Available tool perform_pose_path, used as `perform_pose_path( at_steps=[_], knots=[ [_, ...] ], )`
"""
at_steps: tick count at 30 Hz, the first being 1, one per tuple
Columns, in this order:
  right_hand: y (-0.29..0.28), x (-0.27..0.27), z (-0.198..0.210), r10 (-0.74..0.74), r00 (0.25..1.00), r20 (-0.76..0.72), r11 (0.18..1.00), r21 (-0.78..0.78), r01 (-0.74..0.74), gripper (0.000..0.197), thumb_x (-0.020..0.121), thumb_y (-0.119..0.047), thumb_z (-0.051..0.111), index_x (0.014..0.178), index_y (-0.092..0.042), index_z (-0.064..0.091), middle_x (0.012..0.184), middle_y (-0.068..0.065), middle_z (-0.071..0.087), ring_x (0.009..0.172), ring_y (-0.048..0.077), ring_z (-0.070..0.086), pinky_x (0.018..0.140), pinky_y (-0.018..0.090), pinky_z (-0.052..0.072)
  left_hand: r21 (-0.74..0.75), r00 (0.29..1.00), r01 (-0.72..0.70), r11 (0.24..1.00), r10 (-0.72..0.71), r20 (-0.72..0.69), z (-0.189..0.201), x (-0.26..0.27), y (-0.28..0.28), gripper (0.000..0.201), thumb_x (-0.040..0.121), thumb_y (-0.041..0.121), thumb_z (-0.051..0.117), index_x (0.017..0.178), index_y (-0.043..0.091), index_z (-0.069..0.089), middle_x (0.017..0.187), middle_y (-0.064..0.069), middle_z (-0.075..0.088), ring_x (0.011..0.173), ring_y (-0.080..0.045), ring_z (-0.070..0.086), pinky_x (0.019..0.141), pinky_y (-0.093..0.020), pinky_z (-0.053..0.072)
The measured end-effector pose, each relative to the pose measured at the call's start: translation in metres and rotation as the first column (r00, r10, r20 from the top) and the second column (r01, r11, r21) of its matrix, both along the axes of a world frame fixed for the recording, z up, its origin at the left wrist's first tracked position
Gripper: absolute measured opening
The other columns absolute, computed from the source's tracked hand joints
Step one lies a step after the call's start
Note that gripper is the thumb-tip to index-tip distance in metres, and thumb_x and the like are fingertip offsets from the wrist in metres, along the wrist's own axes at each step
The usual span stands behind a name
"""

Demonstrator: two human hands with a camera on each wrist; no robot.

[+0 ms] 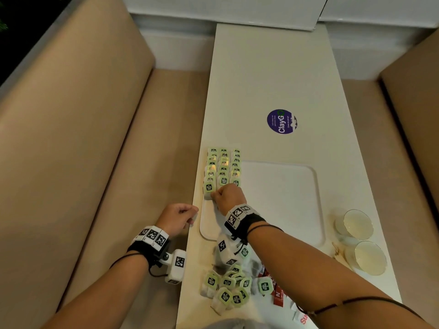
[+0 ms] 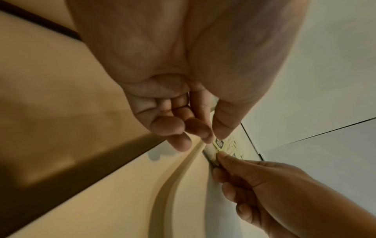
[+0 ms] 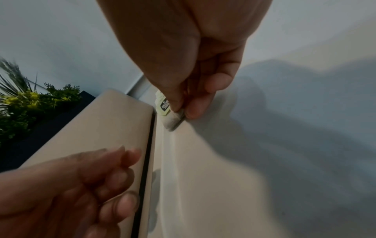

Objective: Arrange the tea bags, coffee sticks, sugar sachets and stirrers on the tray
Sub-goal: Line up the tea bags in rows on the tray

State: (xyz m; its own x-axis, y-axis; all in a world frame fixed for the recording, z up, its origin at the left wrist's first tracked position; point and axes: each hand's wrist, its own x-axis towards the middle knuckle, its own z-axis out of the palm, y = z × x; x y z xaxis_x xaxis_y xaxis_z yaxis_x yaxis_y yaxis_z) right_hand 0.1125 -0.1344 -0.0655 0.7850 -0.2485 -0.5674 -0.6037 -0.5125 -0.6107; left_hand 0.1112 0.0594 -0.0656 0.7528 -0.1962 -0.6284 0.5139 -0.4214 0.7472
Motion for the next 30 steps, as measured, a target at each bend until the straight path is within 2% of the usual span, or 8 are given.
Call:
perform_pose_path(
  at_steps=[4,7,9,11,15,18,23,30],
  knots=[
    [-0.002,0.001,0.002,0.013,1.0,-0.018,1.0,-0.01,-0.013,0.043,0.078,-0.056,0.077,0.065,-0.017,0.064,0.071,0.003,0.069,0.069,0.024,0.068,0.067,0.031,0.054,0.013,0.998,0.064,0.998,-0.064,-0.008,-0.005,-0.007,0.005,0.009,0.094,0.016,0.068,0.094,0.012,0.075,0.074,-0.011,0.07,0.064,-0.014,0.06,0.057,-0.022,0.046],
    [-0.008,-0.009,0.006,0.082,0.995,0.052,0.997,-0.001,-0.082,0.053,0.082,-0.059,0.073,0.068,-0.008,0.066,0.071,0.007,0.072,0.065,0.025,0.07,0.07,0.038,0.06,-0.001,0.99,0.142,0.99,-0.142,-0.002,-0.005,-0.013,0.004,0.01,0.094,0.014,0.067,0.091,0.009,0.076,0.068,-0.007,0.067,0.062,-0.015,0.058,0.059,-0.02,0.047],
    [-0.016,-0.02,0.011,0.155,0.983,0.095,0.987,0.018,-0.157,0.045,0.09,-0.05,0.069,0.077,-0.007,0.069,0.082,0.005,0.075,0.066,0.022,0.071,0.076,0.042,0.061,0.029,0.979,0.204,0.979,-0.204,0.018,-0.004,-0.016,0.001,0.01,0.093,0.018,0.069,0.09,0.011,0.076,0.07,-0.007,0.069,0.064,-0.014,0.06,0.066,-0.025,0.051],
    [-0.026,-0.032,0.016,0.241,0.965,0.109,0.969,0.033,-0.245,0.03,0.093,-0.04,0.068,0.082,-0.012,0.071,0.084,-0.004,0.073,0.068,0.015,0.068,0.08,0.041,0.06,0.063,0.963,0.264,0.962,-0.267,0.046,-0.001,-0.019,-0.003,0.011,0.092,0.021,0.071,0.089,0.011,0.076,0.073,-0.01,0.071,0.065,-0.012,0.062,0.071,-0.027,0.052],
    [-0.049,-0.059,0.019,0.419,0.902,0.11,0.907,-0.005,-0.421,0.019,0.092,-0.036,0.07,0.092,-0.018,0.076,0.088,-0.006,0.074,0.081,0.011,0.067,0.085,0.037,0.057,0.13,0.897,0.422,0.897,-0.434,0.084,0.001,-0.028,-0.013,0.013,0.089,0.025,0.074,0.086,0.013,0.078,0.081,-0.012,0.075,0.063,-0.009,0.062,0.068,-0.028,0.054],
    [-0.062,-0.08,0.023,0.53,0.845,0.074,0.848,-0.011,-0.53,0.015,0.091,-0.034,0.071,0.1,-0.023,0.076,0.093,-0.007,0.074,0.085,0.008,0.065,0.084,0.029,0.054,0.255,0.829,0.539,0.803,-0.559,0.009,0.0,-0.033,-0.018,0.028,0.084,0.036,0.074,0.074,0.011,0.077,0.074,-0.007,0.075,0.058,-0.01,0.061,0.067,-0.029,0.056],
    [-0.062,-0.109,0.034,0.667,0.745,-0.007,0.745,-0.024,-0.667,0.031,0.092,-0.036,0.068,0.123,-0.029,0.07,0.096,-0.007,0.07,0.085,0.008,0.061,0.083,0.026,0.049,0.357,0.762,0.628,0.691,-0.639,-0.103,0.012,-0.041,-0.027,0.041,0.083,0.042,0.072,0.054,0.014,0.068,0.052,0.0,0.062,0.045,-0.013,0.052,0.055,-0.025,0.046],
    [-0.057,-0.127,0.036,0.761,0.643,-0.087,0.631,-0.136,-0.764,0.051,0.095,-0.03,0.066,0.144,-0.031,0.053,0.103,0.0,0.076,0.097,0.014,0.067,0.084,0.025,0.046,0.47,0.738,0.632,0.616,-0.664,-0.123,0.021,-0.056,-0.047,0.038,0.077,0.045,0.079,0.066,0.01,0.074,0.061,-0.002,0.068,0.054,-0.015,0.059,0.058,-0.026,0.053]
  ],
)
